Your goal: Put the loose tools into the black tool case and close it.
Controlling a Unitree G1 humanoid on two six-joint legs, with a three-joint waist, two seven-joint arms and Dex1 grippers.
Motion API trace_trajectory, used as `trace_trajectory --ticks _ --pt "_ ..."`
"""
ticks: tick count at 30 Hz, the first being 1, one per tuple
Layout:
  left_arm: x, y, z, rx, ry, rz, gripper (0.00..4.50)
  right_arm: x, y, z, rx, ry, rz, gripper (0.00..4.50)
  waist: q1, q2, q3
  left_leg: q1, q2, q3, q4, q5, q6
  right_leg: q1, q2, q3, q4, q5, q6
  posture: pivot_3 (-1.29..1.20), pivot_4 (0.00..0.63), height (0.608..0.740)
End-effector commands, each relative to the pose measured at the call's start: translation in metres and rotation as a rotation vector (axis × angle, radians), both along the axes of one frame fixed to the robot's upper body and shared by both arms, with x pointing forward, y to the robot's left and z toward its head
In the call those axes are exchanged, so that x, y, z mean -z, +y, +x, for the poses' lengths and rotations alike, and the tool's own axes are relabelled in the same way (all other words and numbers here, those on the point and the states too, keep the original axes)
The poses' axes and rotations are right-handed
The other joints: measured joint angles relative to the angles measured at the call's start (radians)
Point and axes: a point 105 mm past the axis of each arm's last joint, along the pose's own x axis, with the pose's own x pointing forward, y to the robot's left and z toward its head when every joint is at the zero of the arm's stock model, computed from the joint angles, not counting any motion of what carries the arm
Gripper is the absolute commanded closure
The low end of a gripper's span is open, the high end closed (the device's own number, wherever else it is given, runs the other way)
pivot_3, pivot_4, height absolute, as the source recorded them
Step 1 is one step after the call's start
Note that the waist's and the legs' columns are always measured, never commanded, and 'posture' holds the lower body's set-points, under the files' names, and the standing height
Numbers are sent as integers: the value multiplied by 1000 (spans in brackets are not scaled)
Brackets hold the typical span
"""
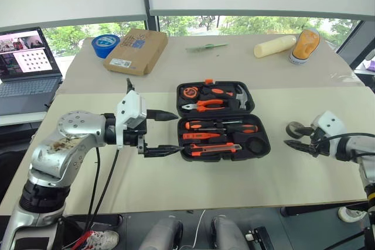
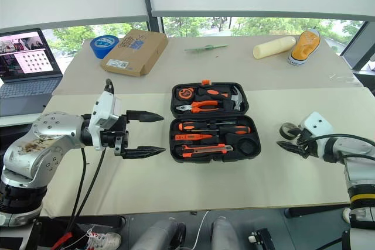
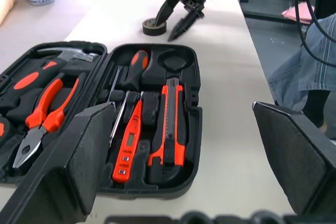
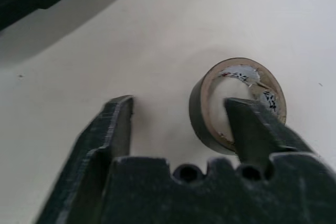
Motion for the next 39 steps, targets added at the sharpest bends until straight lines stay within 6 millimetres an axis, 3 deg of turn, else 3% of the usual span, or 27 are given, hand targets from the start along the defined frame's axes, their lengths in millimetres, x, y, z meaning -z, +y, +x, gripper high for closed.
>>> trace_trajectory --ticks 1,5,6,10,17,20,26,34,35,39 --pt "-3 -1 -8 42 -42 30 0 -3 -9 3 52 -38 14 2947 0 0 0 0 0 0 0 0 0 0 0 0 0 0 0 0 150 735" --pt "-3 -1 -9 43 -12 25 0 -11 -14 5 67 -91 12 4332 -1 0 0 0 0 0 0 0 0 0 0 0 0 0 0 0 150 735" --pt "-1 -1 -10 44 -2 28 0 -15 -14 6 63 -108 10 4493 -1 0 0 0 0 0 0 0 0 0 0 0 0 0 0 0 150 735" --pt "10 0 -16 77 11 70 0 -39 -8 2 17 -165 38 4493 -3 4 0 0 0 0 -1 0 0 0 0 1 0 0 0 0 150 735" --pt "13 -1 -21 111 23 92 0 -48 84 -55 -435 14 98 4493 1 4 0 -1 1 0 -2 -4 7 -1 0 1 0 0 0 0 150 735" --pt "13 -2 -20 116 21 94 0 -44 108 -63 -494 47 87 4493 0 4 0 0 1 0 -1 -5 8 -1 1 1 0 0 0 0 150 735" --pt "14 -4 -15 110 11 96 0 -35 122 -55 -486 45 44 4493 6 4 1 -1 1 0 -1 -5 7 -1 0 0 -1 0 0 0 150 735" --pt "12 -4 -14 99 -1 95 0 -21 116 -50 -473 86 14 4493 4 4 1 -1 1 0 -1 -4 7 -1 0 0 -1 0 0 0 150 735" --pt "12 -5 -14 96 -4 97 0 -19 116 -52 -480 98 15 3711 5 4 1 -1 1 0 -1 -4 7 -1 0 0 -1 0 0 0 150 735" --pt "12 -6 -14 93 -11 101 0 -21 118 -58 -512 111 8 2432 5 4 1 -1 1 0 -1 -4 7 -1 0 0 -1 0 0 0 150 735"
